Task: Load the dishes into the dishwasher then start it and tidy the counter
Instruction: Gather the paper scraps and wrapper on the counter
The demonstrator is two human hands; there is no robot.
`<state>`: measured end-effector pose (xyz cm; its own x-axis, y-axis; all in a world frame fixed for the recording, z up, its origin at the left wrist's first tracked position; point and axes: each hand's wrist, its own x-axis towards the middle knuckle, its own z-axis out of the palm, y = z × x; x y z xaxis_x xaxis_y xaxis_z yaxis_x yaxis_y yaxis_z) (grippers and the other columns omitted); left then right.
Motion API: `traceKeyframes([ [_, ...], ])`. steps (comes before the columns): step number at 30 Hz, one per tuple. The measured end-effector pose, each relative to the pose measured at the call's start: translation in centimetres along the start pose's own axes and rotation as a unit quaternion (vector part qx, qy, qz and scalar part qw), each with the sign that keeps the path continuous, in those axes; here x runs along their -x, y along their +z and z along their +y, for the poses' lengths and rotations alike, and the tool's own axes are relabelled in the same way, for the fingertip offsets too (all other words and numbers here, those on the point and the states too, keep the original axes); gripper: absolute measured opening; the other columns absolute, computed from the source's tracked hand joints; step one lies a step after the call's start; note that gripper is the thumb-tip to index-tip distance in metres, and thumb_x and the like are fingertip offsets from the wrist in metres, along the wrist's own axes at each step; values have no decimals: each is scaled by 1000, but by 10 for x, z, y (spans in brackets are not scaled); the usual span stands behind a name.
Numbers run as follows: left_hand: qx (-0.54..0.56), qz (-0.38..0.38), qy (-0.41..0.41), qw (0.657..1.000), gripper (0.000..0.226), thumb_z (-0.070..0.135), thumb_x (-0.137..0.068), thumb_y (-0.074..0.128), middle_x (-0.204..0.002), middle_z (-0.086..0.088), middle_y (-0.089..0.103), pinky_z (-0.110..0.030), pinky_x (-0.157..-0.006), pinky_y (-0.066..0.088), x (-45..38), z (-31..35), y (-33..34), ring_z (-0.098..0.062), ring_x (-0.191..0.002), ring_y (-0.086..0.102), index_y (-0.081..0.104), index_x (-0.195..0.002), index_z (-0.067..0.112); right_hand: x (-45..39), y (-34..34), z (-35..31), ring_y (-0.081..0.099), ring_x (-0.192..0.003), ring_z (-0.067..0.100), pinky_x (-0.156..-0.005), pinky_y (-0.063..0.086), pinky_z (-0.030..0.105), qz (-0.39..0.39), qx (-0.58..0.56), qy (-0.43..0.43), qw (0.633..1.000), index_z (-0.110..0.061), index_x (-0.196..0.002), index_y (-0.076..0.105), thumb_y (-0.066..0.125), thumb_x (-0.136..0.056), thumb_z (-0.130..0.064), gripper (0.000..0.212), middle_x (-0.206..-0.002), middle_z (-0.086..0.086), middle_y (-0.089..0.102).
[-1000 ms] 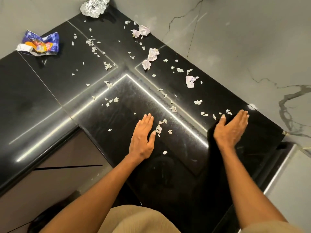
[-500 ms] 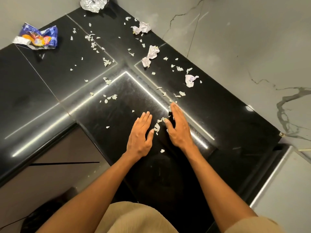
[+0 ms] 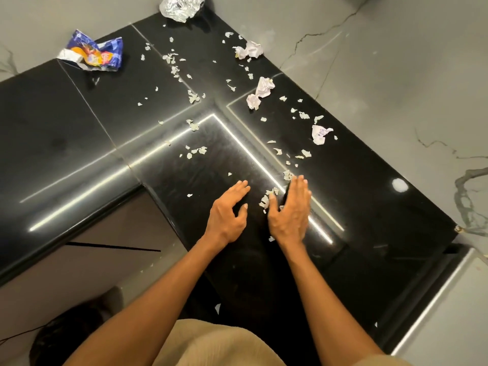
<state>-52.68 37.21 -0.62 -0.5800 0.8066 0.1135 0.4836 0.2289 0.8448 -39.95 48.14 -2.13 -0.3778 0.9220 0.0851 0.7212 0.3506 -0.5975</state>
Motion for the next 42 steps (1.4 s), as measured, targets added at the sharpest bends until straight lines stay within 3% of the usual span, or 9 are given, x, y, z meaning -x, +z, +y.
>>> traceKeyframes([
  [3,-53,116,12,992,50,1,-85,54,-146,-10,53,-44,-118,34,9,-9,-20,-20,-142,42,59,-135,3,4,21,-36,5,-156,22,-127,5,41,-38,10,-8,999,-7,-160,17,47,-95,-52,85,-168,12,13],
  [7,-125,205,-80,967,59,5,-87,46,-157,-13,35,-43,-124,18,14,-36,-47,-24,-150,25,45,-146,1,1,18,-50,1,-156,12,-127,8,37,-68,-94,-41,992,-13,-161,16,54,-96,-42,81,-169,3,11],
  [11,-248,118,-146,950,63,24,-101,39,-165,-14,9,-47,-125,6,16,-66,-65,-23,-154,0,19,-156,2,32,1,-26,5,-156,18,-127,13,41,18,5,8,1000,-8,-159,22,49,-97,-40,75,-168,8,15],
  [16,-360,21,-111,926,74,47,-101,20,-165,-20,-3,-44,-125,0,-4,-65,-60,-28,-153,-10,7,-157,0,66,11,-17,-7,-156,23,-126,10,47,-11,117,99,988,-2,-160,8,35,-98,-54,86,-169,14,1],
  [23,-182,-188,4,965,73,50,-100,21,-166,-7,-3,-42,-125,-1,-77,-51,-59,-15,-153,-11,11,-158,7,20,63,-86,-6,-156,28,-126,7,47,-21,137,69,988,1,-159,3,33,-101,-55,86,-167,20,-1],
  [28,-58,-63,-4,996,56,31,-102,36,-162,-7,26,-34,-125,11,-95,-64,-102,-13,-152,15,34,-152,5,-48,107,-138,-9,-155,29,-126,5,47,-55,128,57,989,2,-158,0,28,-99,-62,92,-167,21,-5],
  [33,-107,93,-55,988,53,21,-101,38,-161,-7,29,-37,-125,14,-82,-116,-151,-13,-152,17,35,-152,5,-100,134,-175,-10,-156,24,-126,4,45,-98,79,-93,988,-3,-160,0,30,-101,-55,84,-168,14,-7],
  [37,-106,100,-68,987,55,21,-101,38,-161,-8,29,-41,-124,19,-84,-148,-186,-15,-152,18,33,-152,4,-79,150,-217,-5,-156,27,-126,9,49,-106,81,-228,965,-2,-160,10,41,-102,-40,76,-168,16,1],
  [42,-123,60,-74,988,57,28,-102,37,-162,-7,26,-42,-124,17,-108,-161,-206,-14,-153,14,30,-154,6,-25,175,-233,-8,-156,21,-125,10,48,-228,160,-388,879,-7,-161,11,38,-99,-42,76,-169,11,1],
])
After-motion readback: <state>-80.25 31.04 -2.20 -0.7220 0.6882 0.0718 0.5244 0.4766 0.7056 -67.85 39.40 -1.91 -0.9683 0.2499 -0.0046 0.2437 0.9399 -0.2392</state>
